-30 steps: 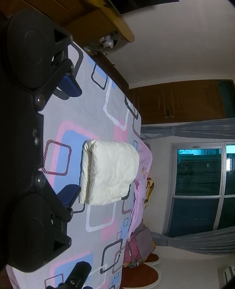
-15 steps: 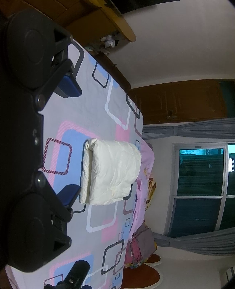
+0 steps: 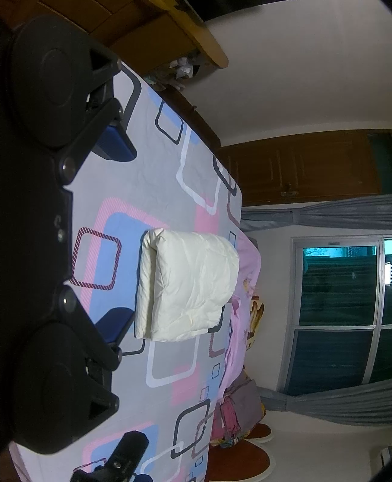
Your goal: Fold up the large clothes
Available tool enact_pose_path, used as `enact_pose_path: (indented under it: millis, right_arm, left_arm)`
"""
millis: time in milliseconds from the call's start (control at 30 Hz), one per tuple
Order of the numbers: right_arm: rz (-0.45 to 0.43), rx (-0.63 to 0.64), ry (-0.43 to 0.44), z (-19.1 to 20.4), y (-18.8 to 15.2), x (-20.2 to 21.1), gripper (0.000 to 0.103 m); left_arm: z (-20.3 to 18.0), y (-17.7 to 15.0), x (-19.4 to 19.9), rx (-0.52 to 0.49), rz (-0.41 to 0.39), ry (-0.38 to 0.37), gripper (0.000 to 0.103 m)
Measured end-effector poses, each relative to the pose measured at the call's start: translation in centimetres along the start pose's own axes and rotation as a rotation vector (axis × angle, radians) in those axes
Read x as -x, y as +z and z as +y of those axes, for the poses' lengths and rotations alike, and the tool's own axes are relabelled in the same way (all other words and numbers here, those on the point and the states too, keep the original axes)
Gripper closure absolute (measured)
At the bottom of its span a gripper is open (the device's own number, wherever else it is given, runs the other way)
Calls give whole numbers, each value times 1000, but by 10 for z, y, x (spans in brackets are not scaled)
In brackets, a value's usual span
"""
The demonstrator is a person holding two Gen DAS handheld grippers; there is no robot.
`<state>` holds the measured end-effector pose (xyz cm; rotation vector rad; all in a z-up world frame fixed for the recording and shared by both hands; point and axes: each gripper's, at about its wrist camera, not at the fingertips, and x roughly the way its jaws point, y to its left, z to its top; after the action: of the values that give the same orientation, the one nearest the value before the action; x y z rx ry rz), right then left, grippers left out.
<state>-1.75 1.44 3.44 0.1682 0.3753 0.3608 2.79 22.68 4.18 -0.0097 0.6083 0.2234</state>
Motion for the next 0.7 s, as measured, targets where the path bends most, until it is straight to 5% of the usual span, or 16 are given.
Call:
enact_pose_path:
  millis: [400, 700]
  right_arm:
    - [34, -14, -14, -10, -2, -20, 0]
    - [57, -47, -45, -27, -1, -52, 0]
  left_arm:
    - [-3, 4, -28, 7, 54, -48, 0]
    - [-12, 16, -63, -18, 16, -51, 3]
